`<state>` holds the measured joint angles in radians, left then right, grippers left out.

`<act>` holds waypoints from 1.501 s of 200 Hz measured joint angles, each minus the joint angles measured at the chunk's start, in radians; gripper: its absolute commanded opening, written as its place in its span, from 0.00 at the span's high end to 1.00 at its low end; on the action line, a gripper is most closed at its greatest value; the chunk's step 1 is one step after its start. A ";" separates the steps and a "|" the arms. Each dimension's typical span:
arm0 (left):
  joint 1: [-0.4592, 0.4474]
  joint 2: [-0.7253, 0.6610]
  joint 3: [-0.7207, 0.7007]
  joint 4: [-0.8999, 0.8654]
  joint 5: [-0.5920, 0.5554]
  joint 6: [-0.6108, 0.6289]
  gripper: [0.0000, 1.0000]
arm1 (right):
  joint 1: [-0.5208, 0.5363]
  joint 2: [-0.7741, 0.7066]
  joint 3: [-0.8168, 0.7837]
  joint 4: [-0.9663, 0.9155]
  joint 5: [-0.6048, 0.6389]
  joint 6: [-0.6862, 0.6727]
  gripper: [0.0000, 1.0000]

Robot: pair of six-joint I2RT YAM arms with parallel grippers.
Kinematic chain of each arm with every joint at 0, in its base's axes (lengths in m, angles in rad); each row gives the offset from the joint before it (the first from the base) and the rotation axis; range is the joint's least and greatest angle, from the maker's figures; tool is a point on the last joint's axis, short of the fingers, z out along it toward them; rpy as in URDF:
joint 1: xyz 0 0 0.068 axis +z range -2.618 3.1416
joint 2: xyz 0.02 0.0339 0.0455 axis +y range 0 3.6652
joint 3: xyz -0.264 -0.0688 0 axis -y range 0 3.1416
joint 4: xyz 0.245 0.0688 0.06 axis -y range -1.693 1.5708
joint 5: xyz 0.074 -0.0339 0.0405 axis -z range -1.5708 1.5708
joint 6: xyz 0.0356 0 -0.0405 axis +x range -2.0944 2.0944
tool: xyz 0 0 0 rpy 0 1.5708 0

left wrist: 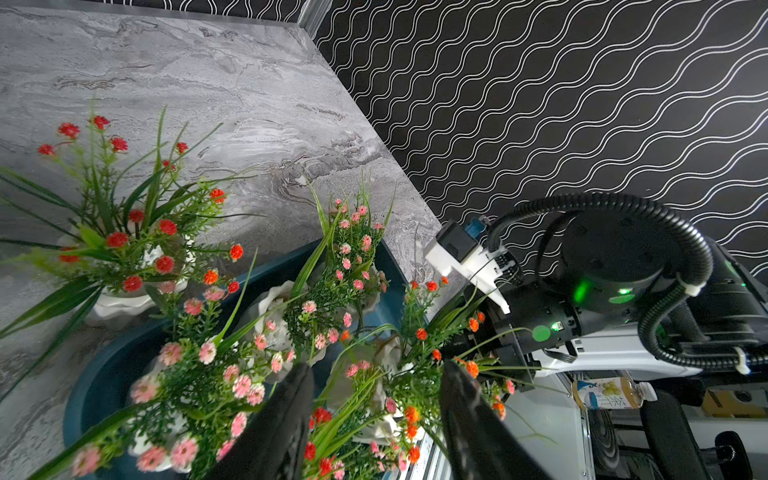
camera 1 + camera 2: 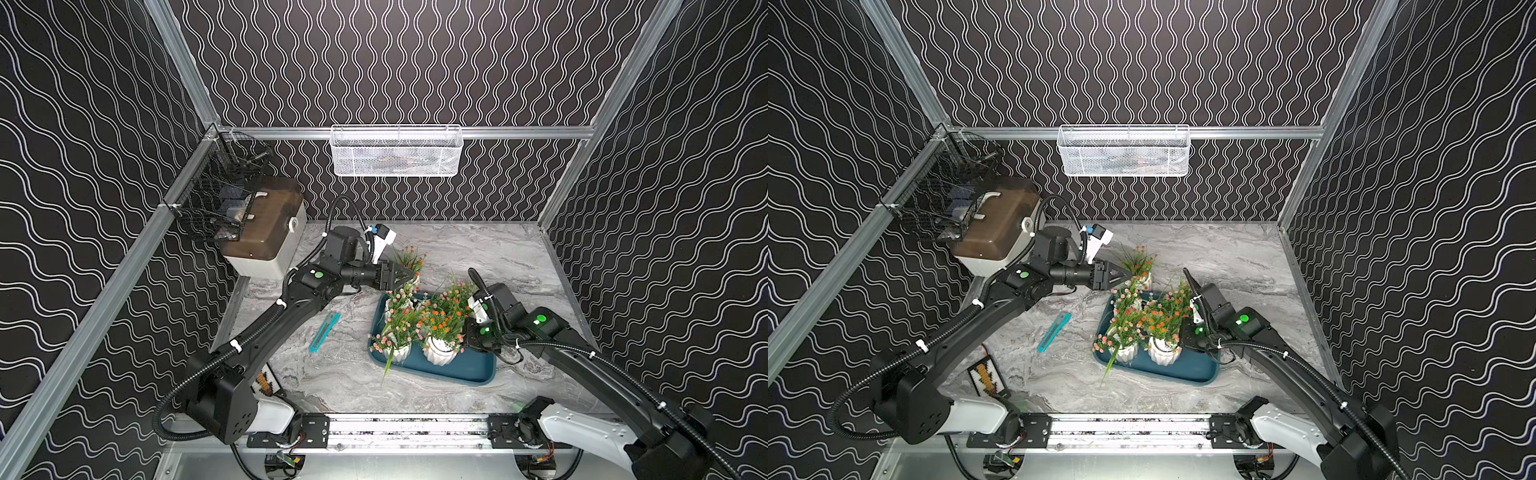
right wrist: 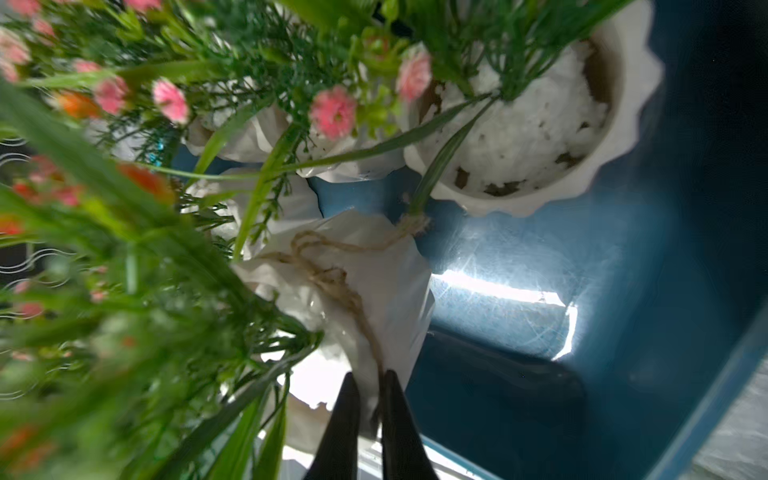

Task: Put the potted gypsophila into the storage box
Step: Place the baby's breath potted plant at the storage box.

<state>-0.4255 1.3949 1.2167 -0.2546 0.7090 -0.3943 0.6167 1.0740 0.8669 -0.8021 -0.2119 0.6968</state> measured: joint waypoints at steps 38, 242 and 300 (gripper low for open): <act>0.000 0.000 0.000 0.000 0.000 0.000 0.47 | 0.036 0.043 -0.014 0.048 0.031 0.021 1.00; -0.023 0.016 0.008 -0.025 -0.012 0.004 0.47 | 0.055 0.150 -0.075 0.195 0.040 0.047 0.96; -0.025 0.016 0.009 -0.029 -0.023 0.005 0.47 | 0.056 0.152 -0.077 0.196 0.032 0.046 0.74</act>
<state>-0.4503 1.4105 1.2259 -0.2840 0.6861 -0.3897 0.6724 1.2259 0.7898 -0.6064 -0.1799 0.7429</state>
